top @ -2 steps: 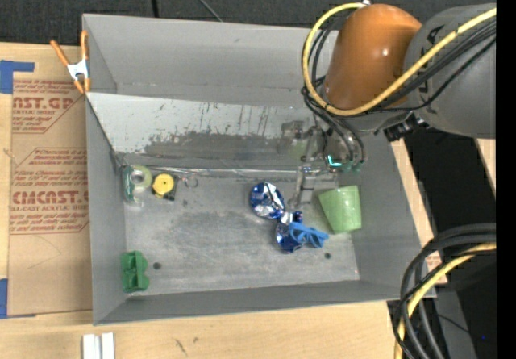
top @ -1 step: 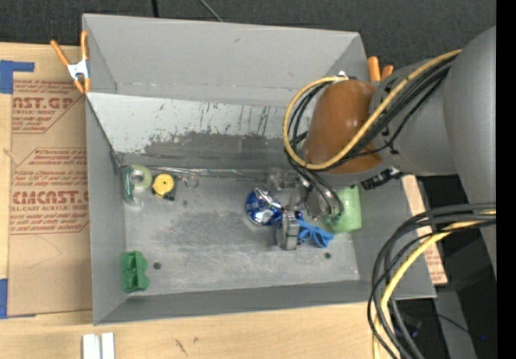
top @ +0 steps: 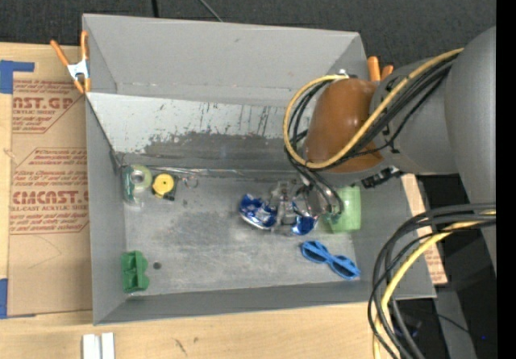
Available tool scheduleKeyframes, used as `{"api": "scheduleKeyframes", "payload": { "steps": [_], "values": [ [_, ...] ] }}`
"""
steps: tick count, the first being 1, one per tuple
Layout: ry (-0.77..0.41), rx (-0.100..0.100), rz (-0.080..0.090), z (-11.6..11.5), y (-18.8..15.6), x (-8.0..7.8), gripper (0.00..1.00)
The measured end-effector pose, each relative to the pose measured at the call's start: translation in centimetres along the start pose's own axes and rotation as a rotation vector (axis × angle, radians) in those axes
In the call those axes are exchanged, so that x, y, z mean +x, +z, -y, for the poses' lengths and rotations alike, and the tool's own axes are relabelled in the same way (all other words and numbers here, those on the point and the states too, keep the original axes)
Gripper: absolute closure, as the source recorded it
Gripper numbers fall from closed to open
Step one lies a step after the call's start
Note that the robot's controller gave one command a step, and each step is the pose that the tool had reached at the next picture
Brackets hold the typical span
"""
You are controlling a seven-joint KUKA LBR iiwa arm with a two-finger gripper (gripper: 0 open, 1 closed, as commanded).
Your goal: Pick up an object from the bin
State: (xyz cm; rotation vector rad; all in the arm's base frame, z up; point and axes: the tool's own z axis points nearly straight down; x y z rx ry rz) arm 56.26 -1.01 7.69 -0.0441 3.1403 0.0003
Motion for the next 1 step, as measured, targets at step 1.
{"api": "scheduleKeyframes", "payload": {
  "steps": [1],
  "values": [
    [0.003, 0.002, 0.008, 2.60, -12.61, 3.24, 1.00]
  ]
}}
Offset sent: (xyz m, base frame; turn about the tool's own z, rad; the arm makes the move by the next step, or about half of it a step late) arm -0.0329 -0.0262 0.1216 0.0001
